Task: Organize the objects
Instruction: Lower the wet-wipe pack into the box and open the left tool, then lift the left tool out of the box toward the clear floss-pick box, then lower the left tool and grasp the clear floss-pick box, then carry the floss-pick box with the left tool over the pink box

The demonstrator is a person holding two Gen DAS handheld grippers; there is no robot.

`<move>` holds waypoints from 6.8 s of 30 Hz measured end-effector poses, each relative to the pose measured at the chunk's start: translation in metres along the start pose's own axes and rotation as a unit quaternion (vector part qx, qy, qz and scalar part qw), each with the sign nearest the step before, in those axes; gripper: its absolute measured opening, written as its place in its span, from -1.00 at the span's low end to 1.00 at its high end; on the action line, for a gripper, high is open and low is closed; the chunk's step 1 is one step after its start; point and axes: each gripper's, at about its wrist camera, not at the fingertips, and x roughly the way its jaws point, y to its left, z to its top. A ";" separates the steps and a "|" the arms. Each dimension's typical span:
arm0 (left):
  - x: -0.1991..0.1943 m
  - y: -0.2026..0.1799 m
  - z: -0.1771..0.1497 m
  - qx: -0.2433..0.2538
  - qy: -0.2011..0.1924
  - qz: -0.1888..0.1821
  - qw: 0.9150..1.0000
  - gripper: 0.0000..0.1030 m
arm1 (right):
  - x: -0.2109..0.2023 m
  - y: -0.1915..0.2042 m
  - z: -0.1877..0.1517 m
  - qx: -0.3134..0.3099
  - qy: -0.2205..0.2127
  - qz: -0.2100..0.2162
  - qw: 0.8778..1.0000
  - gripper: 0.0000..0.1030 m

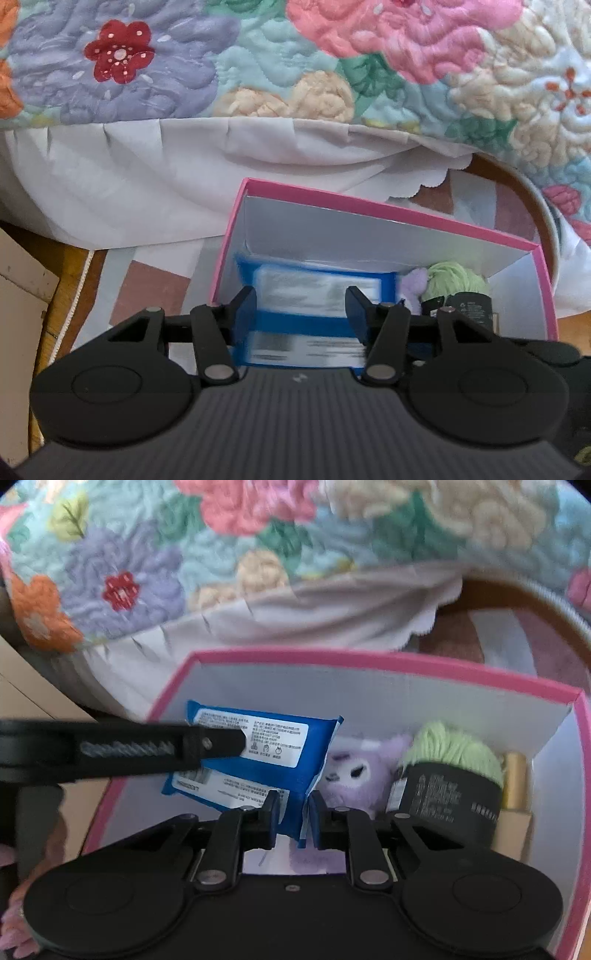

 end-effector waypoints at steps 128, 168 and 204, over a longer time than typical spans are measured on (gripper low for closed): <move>-0.033 -0.032 -0.234 -0.010 0.143 -0.209 0.967 -0.03 | -0.111 0.001 -0.271 -0.096 -0.040 -0.075 0.992 0.85; -0.069 -0.045 -0.250 -0.024 0.137 -0.202 0.970 -0.17 | -0.119 0.011 -0.265 -0.044 -0.024 -0.078 0.996 0.88; -0.227 0.013 -0.140 -0.040 -0.044 -0.169 0.984 -0.13 | -0.213 0.114 -0.151 -0.167 -0.072 0.018 0.983 0.70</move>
